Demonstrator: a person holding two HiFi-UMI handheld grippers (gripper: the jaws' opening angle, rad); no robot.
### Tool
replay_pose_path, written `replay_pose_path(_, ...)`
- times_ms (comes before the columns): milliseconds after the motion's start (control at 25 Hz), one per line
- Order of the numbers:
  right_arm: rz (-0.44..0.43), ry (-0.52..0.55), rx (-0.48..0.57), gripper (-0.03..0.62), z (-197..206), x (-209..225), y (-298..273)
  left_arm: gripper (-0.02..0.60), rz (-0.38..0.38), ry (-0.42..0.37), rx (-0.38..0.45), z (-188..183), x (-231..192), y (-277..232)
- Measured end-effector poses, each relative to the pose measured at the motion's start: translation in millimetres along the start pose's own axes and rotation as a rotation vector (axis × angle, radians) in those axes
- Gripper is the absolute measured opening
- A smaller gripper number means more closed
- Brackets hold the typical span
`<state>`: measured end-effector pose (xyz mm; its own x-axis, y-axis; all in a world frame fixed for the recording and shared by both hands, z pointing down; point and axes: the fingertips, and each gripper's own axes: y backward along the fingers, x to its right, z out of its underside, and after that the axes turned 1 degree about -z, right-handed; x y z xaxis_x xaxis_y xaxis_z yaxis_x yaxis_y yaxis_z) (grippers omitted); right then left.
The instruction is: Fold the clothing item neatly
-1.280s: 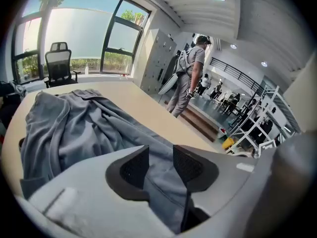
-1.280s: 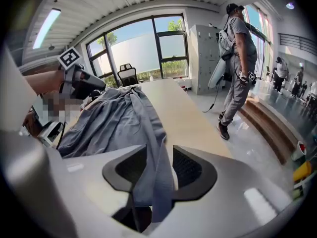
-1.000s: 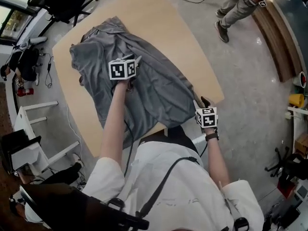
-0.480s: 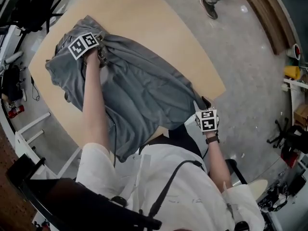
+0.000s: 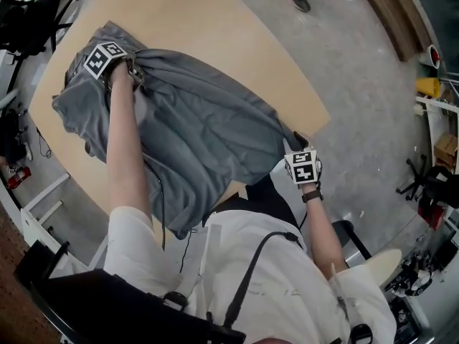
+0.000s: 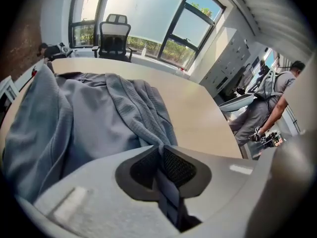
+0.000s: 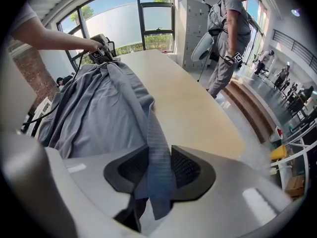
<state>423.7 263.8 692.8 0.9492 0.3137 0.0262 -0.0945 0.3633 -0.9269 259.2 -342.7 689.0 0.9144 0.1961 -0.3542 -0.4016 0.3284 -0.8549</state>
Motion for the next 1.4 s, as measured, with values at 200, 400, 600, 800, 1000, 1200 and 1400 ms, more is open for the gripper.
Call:
replay_pose_path(200,-0.008,0.014,-0.027,0.028,0,-1,8,0.023,0.04,-0.029,0.021,1,-6,21)
replay_pose_path(400,-0.156,0.068,0.058,0.028,-9,-17,50,0.021,0.164,-0.017,0.053,-8,-8,61)
replay_pose_path(600,-0.672,0.107,0.19,0.028,-30,-93,126,0.021,0.113,-0.146,0.082,-36,-58,113)
replay_pose_path(800,-1.139,0.125,0.138,0.026,-35,-188,172,0.023,-0.058,-0.369,0.031,-57,-121,134)
replay_pose_path(1000,-1.243,0.372,-0.008,0.04,-14,-282,148,0.09,-0.129,-0.384,0.015,-53,-163,126)
replay_pose_path(1200,-1.193,0.573,-0.145,0.177,27,-337,101,0.146,-0.072,-0.317,0.11,-29,-171,149)
replay_pose_path(1400,-1.08,0.78,-0.093,0.31,26,-323,96,0.146,-0.032,-0.277,0.18,34,-161,208)
